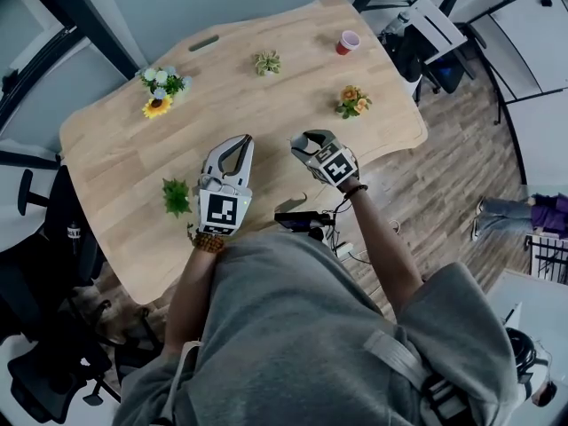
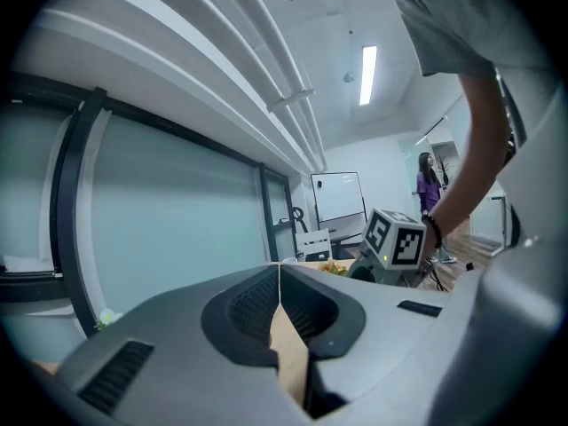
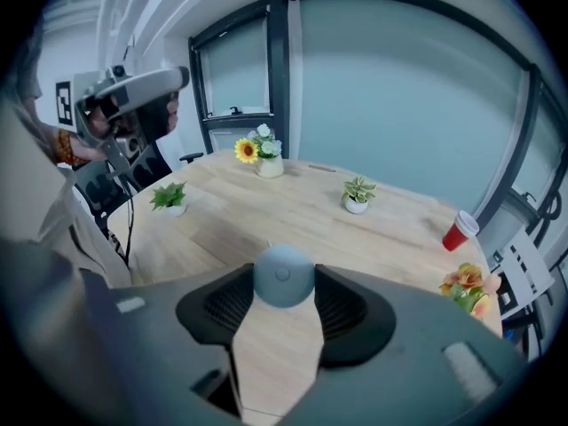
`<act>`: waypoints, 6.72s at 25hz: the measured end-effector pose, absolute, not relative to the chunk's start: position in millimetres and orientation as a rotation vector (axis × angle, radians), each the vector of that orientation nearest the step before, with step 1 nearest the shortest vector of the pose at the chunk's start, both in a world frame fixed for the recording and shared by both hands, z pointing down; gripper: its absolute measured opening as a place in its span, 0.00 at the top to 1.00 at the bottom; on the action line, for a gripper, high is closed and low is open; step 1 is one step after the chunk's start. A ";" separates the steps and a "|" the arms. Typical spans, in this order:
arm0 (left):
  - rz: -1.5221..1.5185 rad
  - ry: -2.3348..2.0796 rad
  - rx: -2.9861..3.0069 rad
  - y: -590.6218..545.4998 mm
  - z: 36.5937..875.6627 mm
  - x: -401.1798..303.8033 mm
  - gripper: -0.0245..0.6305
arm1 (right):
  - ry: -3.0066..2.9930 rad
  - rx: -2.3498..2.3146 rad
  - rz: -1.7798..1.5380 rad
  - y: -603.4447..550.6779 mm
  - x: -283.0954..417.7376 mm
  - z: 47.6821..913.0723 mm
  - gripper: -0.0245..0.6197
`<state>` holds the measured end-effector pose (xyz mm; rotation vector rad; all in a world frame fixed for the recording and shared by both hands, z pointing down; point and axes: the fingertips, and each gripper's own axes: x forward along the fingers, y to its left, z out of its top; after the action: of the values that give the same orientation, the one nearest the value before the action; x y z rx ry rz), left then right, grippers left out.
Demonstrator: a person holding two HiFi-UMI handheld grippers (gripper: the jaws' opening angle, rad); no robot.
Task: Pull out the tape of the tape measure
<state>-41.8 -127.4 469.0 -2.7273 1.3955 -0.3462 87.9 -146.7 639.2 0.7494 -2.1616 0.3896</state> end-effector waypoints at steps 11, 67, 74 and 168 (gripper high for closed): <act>-0.429 1.141 -2.847 -101.9 507.7 -20.3 0.94 | -2.191 0.541 0.155 -104.7 56.7 570.5 0.61; -0.491 0.641 -2.971 -36.8 535.7 22.7 0.94 | -2.146 0.264 -0.007 -47.5 37.4 540.2 0.61; -0.517 0.663 -2.968 -39.1 540.1 19.8 0.94 | -2.125 0.286 0.001 -51.9 44.6 544.8 0.61; -0.578 0.843 -3.066 -53.5 566.4 -8.3 0.94 | -2.027 0.433 0.141 -76.3 98.6 574.5 0.61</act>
<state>-8.3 -53.5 566.4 -3.0655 0.8428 -0.5779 98.6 -76.3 574.5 0.4331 -2.0274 0.1407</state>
